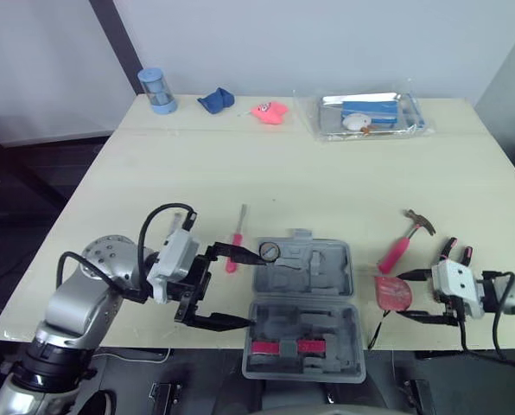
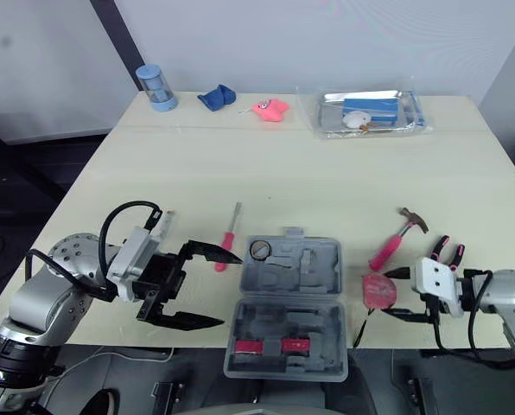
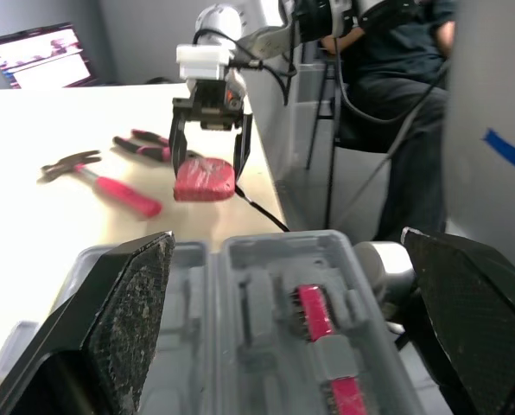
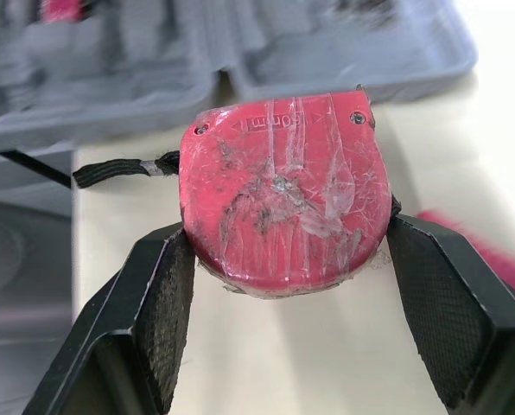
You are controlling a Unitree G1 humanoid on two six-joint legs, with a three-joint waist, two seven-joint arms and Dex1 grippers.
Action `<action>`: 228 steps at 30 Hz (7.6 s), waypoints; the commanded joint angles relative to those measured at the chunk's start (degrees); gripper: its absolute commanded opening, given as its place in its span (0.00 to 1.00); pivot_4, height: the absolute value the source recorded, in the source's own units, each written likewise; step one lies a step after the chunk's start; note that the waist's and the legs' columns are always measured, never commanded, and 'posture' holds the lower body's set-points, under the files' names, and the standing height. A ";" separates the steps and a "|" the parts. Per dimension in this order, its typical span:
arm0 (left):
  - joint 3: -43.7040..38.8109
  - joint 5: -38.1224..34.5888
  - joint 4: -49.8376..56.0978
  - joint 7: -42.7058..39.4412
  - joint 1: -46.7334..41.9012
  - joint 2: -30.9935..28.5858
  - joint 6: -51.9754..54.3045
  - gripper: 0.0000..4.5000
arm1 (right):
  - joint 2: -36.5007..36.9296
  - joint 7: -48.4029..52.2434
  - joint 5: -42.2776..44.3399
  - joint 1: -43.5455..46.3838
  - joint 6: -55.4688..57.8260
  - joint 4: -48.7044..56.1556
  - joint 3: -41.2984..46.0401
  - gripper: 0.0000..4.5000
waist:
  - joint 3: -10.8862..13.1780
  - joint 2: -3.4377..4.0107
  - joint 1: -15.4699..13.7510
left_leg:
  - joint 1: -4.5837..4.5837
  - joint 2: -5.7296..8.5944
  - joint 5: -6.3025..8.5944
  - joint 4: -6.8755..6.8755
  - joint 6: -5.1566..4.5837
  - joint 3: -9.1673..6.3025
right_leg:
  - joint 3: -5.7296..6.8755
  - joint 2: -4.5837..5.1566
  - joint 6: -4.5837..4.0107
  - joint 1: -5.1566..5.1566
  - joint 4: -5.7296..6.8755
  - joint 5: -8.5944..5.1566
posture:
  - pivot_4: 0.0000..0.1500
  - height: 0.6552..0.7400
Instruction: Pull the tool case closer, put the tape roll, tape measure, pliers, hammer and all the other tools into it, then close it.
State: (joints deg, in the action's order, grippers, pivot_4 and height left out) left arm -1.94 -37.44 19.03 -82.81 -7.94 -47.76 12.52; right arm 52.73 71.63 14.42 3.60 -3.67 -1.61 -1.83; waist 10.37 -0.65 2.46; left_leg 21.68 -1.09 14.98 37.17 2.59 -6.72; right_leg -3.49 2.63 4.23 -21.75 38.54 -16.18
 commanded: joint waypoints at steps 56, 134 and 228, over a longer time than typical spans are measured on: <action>-5.55 2.20 -5.95 2.45 0.66 0.28 -2.86 1.00 | -10.40 -5.14 -25.55 39.38 56.01 17.95 -34.37 0.97 | 0.04 0.06 0.09 | 0.92 0.02 -0.02 0.15 0.02 -0.12 | 0.13 0.01 -0.03 -1.07 0.32 0.02 | 1.00 1.00; -22.48 -0.16 -11.43 16.59 17.16 8.77 -2.10 1.00 | -17.36 -15.37 9.12 -6.37 3.95 4.12 15.44 0.21 | -0.33 0.10 -0.23 | -0.16 0.00 0.00 -0.32 0.00 0.07 | -0.07 0.03 -0.02 0.03 -0.12 0.00 | 1.00 1.00; -5.66 -2.44 1.45 1.45 -1.41 2.05 1.53 1.00 | -49.17 -76.21 -2.54 -14.99 23.32 11.42 20.67 0.99 | -0.43 0.24 0.05 | -0.18 -0.05 0.00 -0.60 0.00 0.20 | -0.19 0.00 0.00 0.02 -0.46 0.01 | 1.00 1.00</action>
State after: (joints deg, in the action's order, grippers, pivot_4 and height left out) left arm -7.38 -38.71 19.03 -81.25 -8.78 -45.43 14.06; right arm 3.77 -3.41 12.50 -10.74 19.54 11.20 17.83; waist 9.94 -0.41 2.51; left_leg 21.50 -1.13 14.98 36.57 2.59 -6.52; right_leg -3.68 2.63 4.23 -21.73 38.08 -16.17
